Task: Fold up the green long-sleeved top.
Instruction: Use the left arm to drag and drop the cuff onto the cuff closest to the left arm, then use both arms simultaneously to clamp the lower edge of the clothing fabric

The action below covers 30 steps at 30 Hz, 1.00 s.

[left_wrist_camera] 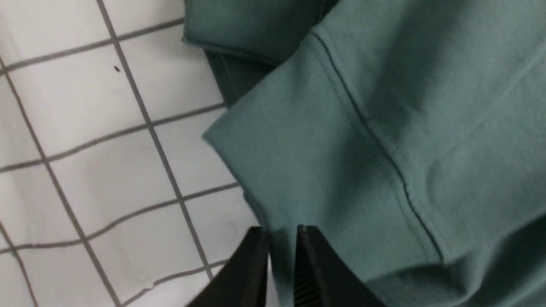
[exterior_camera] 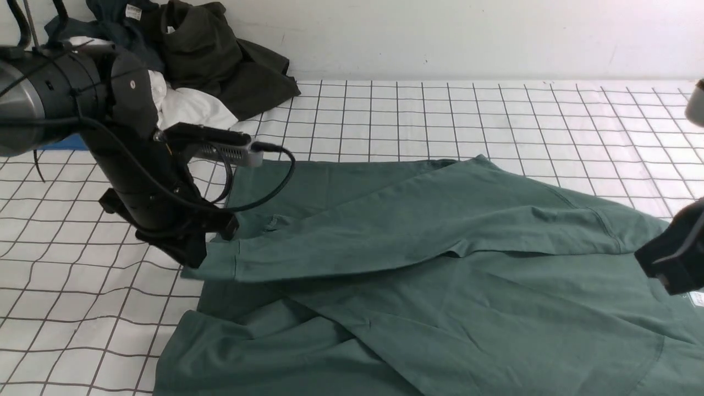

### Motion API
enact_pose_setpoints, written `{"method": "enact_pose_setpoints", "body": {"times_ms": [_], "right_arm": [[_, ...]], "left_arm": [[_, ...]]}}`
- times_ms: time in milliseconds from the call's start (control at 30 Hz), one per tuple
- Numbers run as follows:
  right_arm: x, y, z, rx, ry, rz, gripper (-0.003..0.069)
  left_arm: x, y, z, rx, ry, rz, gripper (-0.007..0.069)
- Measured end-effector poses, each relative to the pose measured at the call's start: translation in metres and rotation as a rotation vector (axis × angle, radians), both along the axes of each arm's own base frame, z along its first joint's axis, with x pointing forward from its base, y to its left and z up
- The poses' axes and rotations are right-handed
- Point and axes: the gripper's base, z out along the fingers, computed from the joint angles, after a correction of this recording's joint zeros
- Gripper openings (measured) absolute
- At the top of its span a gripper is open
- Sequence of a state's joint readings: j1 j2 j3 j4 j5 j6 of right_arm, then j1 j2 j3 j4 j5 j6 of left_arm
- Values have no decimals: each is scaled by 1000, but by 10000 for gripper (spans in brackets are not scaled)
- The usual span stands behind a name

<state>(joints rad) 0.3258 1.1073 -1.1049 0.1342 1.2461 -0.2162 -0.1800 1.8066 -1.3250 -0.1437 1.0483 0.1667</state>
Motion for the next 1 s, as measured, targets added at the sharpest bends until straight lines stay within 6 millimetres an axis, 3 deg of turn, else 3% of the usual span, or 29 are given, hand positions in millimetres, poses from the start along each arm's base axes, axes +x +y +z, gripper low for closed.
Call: {"method": "enact_pose_setpoints", "body": {"times_ms": [100, 133, 267, 333, 433, 500, 567, 600, 667, 800, 1000], "right_arm": [[-1, 1, 0, 13, 8, 8, -14], [-1, 2, 0, 21, 9, 8, -14], [-9, 6, 5, 58, -2, 33, -14], [-21, 13, 10, 92, -17, 80, -14], [-44, 20, 12, 121, -34, 166, -14], [-51, 21, 10, 124, -33, 191, -14], [-64, 22, 4, 124, -25, 237, -14], [-65, 22, 3, 122, -20, 239, -14], [-72, 20, -5, 114, -3, 250, -14], [-72, 17, -14, 81, 12, 247, -14], [-72, 16, -19, 61, 14, 255, -14]], "left_arm": [[-2, 1, 1, 6, -6, -2, 208], [-3, 0, 5, 1, -17, -5, 264], [-18, -13, 29, -39, -62, -94, 370], [-38, -28, 49, -72, -105, -211, 397], [-80, -51, 57, -82, -106, -422, 399], [-97, -56, 51, -69, -79, -499, 394], [-128, -55, 22, 27, 18, -653, 381], [-128, -55, 22, 35, 16, -662, 379], [-145, -43, -7, 133, 97, -759, 371], [-152, -33, -34, 209, 101, -805, 371], [-147, -36, -56, 218, 125, -814, 371]]}}
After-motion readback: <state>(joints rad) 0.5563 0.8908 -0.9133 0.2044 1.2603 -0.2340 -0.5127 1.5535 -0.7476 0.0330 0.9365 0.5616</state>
